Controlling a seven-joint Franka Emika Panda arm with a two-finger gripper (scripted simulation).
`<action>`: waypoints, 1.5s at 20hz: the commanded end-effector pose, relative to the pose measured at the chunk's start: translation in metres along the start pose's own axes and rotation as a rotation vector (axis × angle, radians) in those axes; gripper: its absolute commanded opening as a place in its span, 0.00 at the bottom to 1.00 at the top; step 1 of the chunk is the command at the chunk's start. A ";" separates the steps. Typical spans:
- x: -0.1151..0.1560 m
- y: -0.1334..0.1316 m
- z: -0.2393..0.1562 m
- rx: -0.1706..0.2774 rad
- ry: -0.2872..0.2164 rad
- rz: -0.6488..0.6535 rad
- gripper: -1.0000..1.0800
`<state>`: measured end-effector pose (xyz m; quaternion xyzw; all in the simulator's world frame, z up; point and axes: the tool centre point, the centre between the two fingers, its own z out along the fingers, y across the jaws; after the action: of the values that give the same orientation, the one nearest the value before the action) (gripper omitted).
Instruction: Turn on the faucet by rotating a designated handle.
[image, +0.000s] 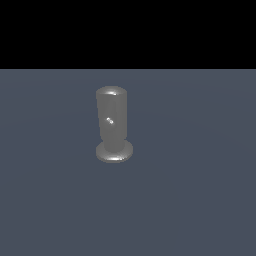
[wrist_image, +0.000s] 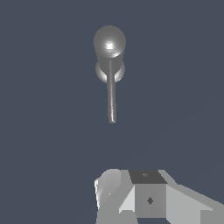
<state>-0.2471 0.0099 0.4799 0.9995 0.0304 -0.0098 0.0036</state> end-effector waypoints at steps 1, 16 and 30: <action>0.000 0.000 0.000 0.000 0.000 0.000 0.00; 0.005 -0.013 0.053 0.001 0.004 -0.008 0.00; 0.017 -0.043 0.168 0.004 0.013 -0.026 0.00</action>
<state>-0.2372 0.0491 0.3235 0.9991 0.0423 -0.0042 0.0016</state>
